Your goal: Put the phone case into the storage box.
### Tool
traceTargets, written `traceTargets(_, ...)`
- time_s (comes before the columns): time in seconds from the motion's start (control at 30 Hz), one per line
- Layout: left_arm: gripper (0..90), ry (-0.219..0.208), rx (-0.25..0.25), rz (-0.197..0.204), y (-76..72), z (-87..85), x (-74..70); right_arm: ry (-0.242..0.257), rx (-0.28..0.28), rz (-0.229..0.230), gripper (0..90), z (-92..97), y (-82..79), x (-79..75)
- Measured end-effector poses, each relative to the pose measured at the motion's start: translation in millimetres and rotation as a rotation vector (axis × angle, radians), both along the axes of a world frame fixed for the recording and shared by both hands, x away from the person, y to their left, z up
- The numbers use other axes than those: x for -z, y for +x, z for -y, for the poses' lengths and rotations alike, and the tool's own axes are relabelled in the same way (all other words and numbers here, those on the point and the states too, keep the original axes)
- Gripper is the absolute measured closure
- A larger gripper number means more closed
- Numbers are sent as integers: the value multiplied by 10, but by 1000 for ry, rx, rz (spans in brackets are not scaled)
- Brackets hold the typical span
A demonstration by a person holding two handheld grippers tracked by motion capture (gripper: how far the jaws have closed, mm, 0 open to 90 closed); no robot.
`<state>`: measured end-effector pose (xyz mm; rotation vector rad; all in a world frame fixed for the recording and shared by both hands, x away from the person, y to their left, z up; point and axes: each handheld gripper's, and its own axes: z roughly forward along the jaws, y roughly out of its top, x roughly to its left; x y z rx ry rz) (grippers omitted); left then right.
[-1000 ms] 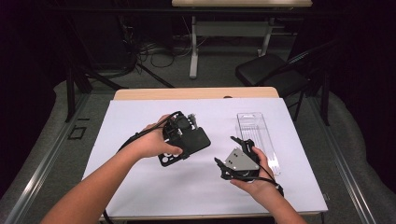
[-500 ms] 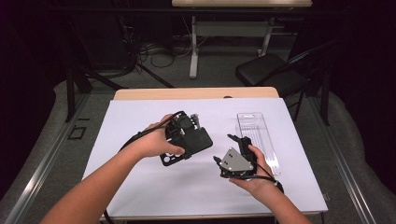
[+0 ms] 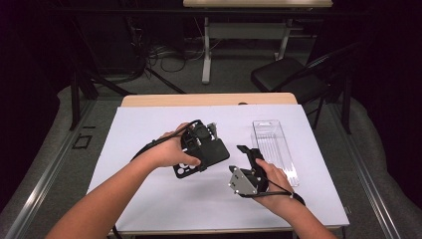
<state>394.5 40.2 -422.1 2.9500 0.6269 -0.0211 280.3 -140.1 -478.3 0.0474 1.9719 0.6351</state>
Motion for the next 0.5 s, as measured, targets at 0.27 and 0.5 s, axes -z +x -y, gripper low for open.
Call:
traceTargets(0.27,145,9,-4,-23,34,12,14,-101,-13,61,259,-53,-9,62)
traceTargets(0.5,145,0,1,-30,14,57,17,-146,-50,95,260,-97,21,130)
